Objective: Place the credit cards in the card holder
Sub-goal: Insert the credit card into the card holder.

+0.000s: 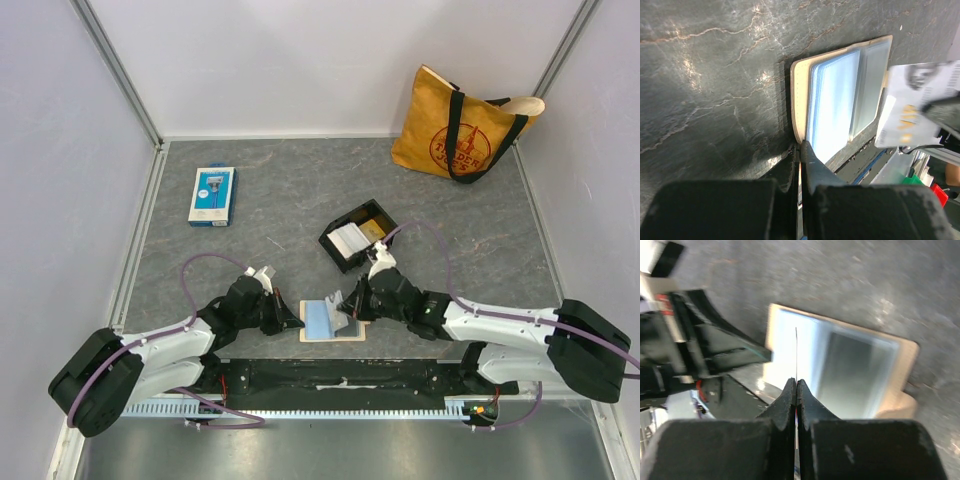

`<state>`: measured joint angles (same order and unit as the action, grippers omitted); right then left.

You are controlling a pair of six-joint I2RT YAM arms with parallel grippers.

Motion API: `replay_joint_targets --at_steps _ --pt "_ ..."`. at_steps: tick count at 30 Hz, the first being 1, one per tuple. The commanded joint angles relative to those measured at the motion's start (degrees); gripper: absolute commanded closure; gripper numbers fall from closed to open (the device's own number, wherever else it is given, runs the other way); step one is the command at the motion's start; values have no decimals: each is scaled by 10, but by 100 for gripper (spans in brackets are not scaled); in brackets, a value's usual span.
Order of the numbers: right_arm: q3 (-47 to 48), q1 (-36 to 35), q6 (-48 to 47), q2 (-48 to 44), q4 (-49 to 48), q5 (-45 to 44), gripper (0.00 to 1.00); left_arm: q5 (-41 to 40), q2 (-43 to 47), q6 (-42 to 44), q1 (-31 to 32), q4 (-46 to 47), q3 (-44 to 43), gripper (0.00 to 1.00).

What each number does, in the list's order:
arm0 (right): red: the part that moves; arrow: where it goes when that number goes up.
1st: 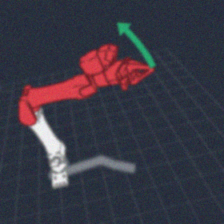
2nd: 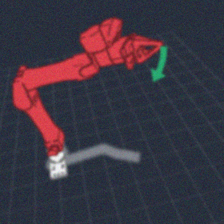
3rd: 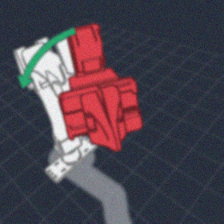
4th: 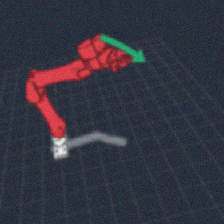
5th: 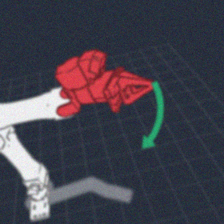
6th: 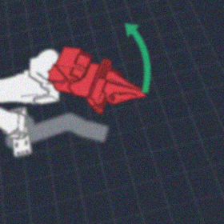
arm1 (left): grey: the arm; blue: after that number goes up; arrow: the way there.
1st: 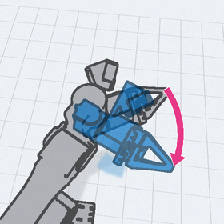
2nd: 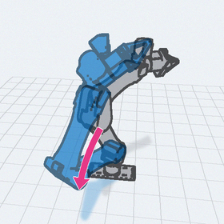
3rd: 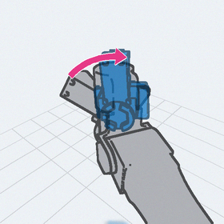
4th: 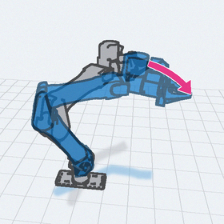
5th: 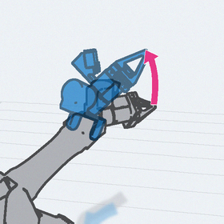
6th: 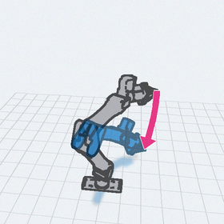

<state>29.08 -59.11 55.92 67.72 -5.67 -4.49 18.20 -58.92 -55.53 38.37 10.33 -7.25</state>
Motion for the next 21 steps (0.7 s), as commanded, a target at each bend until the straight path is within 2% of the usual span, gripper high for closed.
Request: replay_joint_targets --at_steps 1,5,10,21 --pt "-55 1 42 0 -57 -26 100 -11 4 11 0 -15 4 98" --pt "-98 1 61 1 -126 -23 100 -11 5 9 0 -17 6 98" --pt "-124 1 67 10 -166 -25 100 -12 -2 7 1 -17 4 98" --pt "-130 1 77 74 -240 -14 100 -10 -10 1 0 -9 0 98"
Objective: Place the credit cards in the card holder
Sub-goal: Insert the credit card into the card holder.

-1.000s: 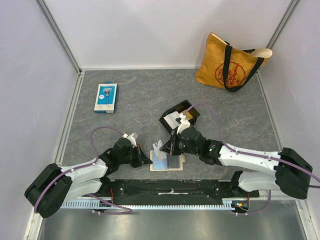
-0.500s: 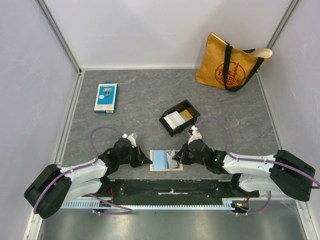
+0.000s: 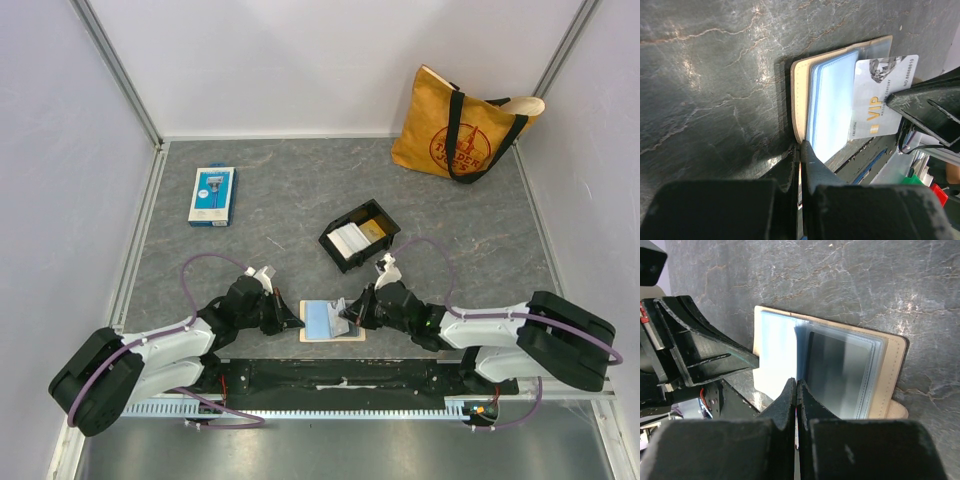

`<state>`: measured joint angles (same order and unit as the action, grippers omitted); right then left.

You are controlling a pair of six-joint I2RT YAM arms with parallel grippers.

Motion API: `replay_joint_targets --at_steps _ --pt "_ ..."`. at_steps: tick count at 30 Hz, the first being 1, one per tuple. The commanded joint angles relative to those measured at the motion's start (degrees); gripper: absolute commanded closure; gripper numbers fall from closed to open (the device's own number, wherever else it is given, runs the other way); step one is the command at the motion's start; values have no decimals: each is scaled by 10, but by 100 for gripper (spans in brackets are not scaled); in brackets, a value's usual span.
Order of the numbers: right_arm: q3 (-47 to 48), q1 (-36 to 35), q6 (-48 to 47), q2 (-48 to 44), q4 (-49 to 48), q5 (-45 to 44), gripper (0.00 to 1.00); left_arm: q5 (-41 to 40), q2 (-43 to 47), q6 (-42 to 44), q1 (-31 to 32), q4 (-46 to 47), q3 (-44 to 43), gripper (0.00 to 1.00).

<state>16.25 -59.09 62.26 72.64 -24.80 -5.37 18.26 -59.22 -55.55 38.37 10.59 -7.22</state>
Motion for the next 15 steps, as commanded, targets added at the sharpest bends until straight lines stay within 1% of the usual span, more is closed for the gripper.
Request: replay_joint_targets --at_steps 1,8,12,15 --pt "-2 0 15 29 -51 -6 100 -10 -7 1 2 -12 -1 98" --pt "-9 2 31 31 -40 -20 100 -9 -4 -2 0 -10 4 98" --pt "-20 2 44 12 -25 -37 100 -8 -3 -3 0 -9 5 98" --pt "-29 1 51 13 -34 -36 100 -8 -3 -5 1 -6 5 98"
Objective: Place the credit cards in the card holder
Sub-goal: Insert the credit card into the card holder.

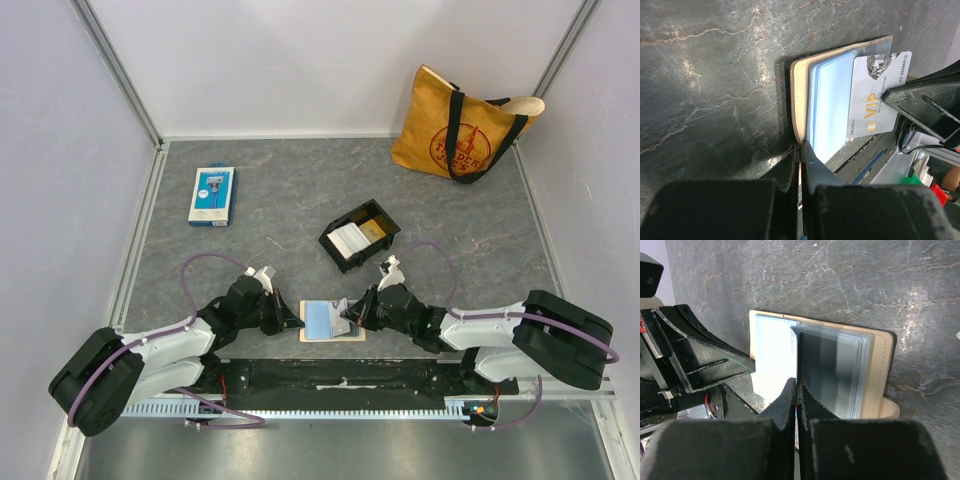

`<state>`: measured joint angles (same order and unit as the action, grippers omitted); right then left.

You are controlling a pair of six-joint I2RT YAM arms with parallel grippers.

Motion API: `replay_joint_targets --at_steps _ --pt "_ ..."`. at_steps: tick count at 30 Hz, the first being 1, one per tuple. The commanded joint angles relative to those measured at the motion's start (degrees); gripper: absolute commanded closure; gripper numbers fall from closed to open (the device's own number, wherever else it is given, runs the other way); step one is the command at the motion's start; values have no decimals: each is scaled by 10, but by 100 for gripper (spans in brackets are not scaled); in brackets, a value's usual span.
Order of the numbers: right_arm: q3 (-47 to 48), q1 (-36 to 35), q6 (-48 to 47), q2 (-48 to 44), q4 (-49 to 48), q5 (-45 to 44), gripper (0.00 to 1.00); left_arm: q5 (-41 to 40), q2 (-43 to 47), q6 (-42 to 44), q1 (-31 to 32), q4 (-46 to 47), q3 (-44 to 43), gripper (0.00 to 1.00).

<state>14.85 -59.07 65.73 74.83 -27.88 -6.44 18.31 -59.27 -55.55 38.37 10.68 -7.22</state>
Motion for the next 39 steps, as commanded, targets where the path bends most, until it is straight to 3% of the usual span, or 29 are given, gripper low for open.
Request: replay_joint_targets --at_steps 1,28,35,39 --pt "-14 1 17 -7 -3 -26 100 -6 -3 -5 1 -6 5 98" --pt "-11 -5 46 95 -82 26 100 1 2 -19 1 17 21 98" --pt "-18 -31 64 81 -53 10 100 -6 12 -28 1 17 28 98" --pt "-7 -58 84 116 -74 11 100 -7 12 -30 0 17 24 98"
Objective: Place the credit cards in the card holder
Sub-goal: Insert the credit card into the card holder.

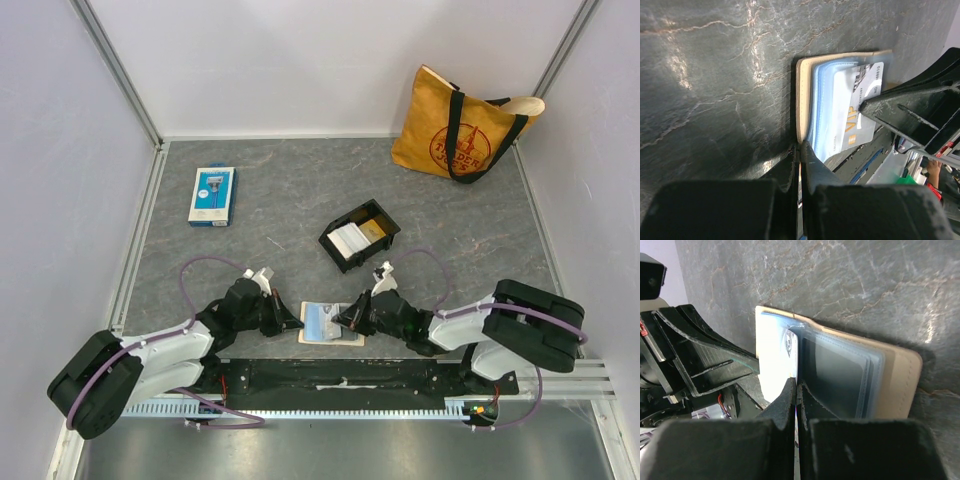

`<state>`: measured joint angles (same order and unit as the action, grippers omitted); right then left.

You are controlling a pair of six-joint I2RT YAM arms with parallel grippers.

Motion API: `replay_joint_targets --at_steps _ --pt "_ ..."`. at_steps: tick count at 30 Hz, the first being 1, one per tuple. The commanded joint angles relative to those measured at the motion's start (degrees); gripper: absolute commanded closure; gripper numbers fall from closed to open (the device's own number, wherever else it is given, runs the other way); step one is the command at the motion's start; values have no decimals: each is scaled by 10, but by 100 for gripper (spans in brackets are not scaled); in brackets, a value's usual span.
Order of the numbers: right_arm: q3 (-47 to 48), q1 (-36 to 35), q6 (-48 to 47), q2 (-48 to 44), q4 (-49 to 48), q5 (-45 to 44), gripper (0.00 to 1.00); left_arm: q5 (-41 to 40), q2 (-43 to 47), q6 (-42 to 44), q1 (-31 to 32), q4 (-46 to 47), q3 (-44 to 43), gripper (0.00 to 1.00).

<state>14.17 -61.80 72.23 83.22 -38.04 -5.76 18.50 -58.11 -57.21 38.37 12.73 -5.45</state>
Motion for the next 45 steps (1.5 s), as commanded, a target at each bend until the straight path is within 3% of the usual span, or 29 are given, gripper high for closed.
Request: replay_joint_targets --at_steps 1,5,9,12,17,22,28,34,40,45 --pt "1 -38 24 41 13 1 100 -8 0 -12 1 -3 5 98" --pt "30 -44 15 65 20 8 93 -6 5 -12 1 -5 6 98" --pt "62 -44 -18 -2 162 -40 75 -11 24 -16 1 -19 7 98" --pt "82 -45 -46 -62 261 -84 51 -15 39 -19 2 -25 11 98" --pt "84 -44 -54 -97 297 -95 41 -18 58 -21 0 -32 17 98" --pt "100 -44 -70 -62 267 -64 40 -15 65 -20 1 -32 21 98" --pt "146 -49 -97 -6 246 -22 47 -15 66 -19 1 -32 24 98" --pt "186 -59 -116 29 228 7 62 -15 72 -20 1 -33 24 98" --pt "192 -59 -124 31 218 -5 85 -15 77 -23 0 -32 27 98" --pt "253 -64 -137 49 404 -108 84 -15 78 -22 1 -36 29 98"
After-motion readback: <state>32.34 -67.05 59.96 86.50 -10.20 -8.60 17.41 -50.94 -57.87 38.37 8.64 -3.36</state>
